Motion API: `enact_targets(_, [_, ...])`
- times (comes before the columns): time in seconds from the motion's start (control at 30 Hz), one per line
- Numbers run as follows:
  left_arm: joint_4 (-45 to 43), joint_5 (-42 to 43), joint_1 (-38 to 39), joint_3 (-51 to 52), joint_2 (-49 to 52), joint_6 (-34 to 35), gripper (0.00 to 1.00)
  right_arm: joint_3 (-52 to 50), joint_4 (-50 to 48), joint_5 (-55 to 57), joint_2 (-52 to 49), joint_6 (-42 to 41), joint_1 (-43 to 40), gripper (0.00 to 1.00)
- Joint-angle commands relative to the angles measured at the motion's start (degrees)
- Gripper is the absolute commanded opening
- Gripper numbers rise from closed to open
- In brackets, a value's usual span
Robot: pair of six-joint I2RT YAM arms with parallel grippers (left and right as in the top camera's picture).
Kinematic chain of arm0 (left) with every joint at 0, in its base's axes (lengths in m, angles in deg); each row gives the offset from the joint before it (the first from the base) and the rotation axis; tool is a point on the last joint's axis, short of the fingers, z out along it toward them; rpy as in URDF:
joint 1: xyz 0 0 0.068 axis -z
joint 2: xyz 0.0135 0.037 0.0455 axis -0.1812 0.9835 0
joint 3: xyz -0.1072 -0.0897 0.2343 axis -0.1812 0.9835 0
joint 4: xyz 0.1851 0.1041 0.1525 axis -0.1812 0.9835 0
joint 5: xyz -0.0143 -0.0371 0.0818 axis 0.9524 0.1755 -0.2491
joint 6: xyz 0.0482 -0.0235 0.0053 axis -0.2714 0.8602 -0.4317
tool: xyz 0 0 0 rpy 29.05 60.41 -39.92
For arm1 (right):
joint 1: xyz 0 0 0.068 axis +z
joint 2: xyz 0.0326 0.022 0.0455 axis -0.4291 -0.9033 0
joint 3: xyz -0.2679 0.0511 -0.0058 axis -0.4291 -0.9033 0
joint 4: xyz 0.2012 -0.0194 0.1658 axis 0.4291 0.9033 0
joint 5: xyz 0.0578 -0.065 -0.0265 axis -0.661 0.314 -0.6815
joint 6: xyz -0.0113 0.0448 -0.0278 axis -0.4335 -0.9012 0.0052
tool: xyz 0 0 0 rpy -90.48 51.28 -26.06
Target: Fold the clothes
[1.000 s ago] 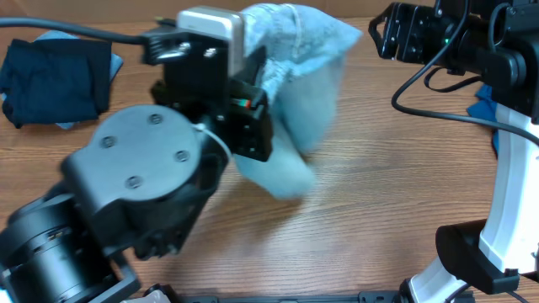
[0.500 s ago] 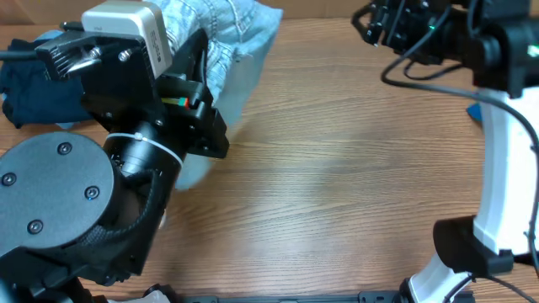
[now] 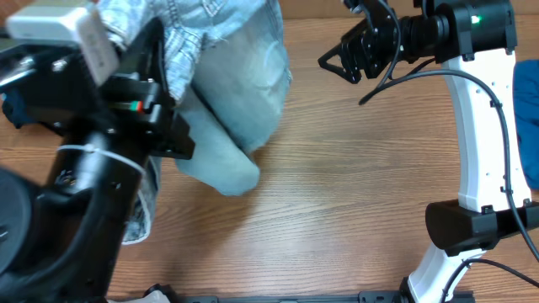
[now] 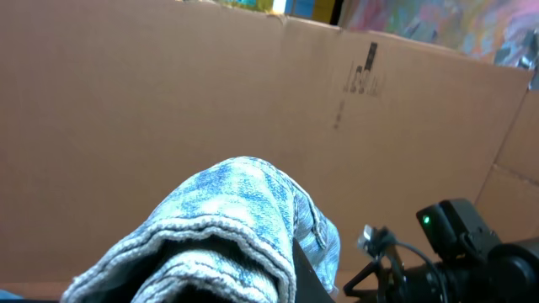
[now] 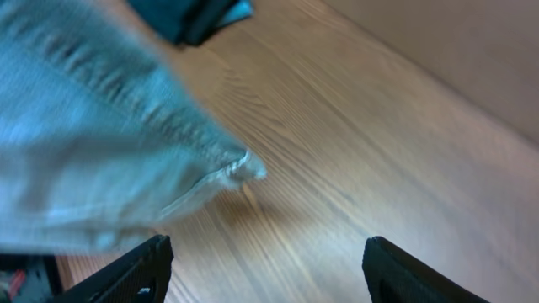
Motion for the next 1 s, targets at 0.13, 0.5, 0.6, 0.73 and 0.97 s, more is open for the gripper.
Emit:
enact_targets(0.13, [-2.58, -1.62, 0.11, -1.95, -0.68, -2.36, 0.04, -0.15, 1.09, -13.81, 0.55, 19.56, 0.50, 0.79])
enact_targets(0.5, [-6.03, 2.32, 0.11, -2.73, -0.68, -2.84, 0.04, -0.15, 5.27, -20.33, -3.78, 26.16, 2.75, 0.83])
enact_targets(0.6, [-6.56, 3.32, 0.11, -3.06, -0.70, -2.75, 0.04, -0.15, 5.20, -20.11, -4.59, 27.30, 4.46, 0.84])
enact_targets(0.73, [-6.54, 4.98, 0.11, -3.26, -0.70, -2.29, 0.04, -0.15, 3.67, -17.79, -5.07, 27.82, 6.38, 0.81])
enact_targets(0.97, [-4.90, 8.20, 0.13, -6.01, -0.72, -0.09, 0.04, -0.15, -0.66, -14.47, -5.11, 27.02, 6.84, 0.81])
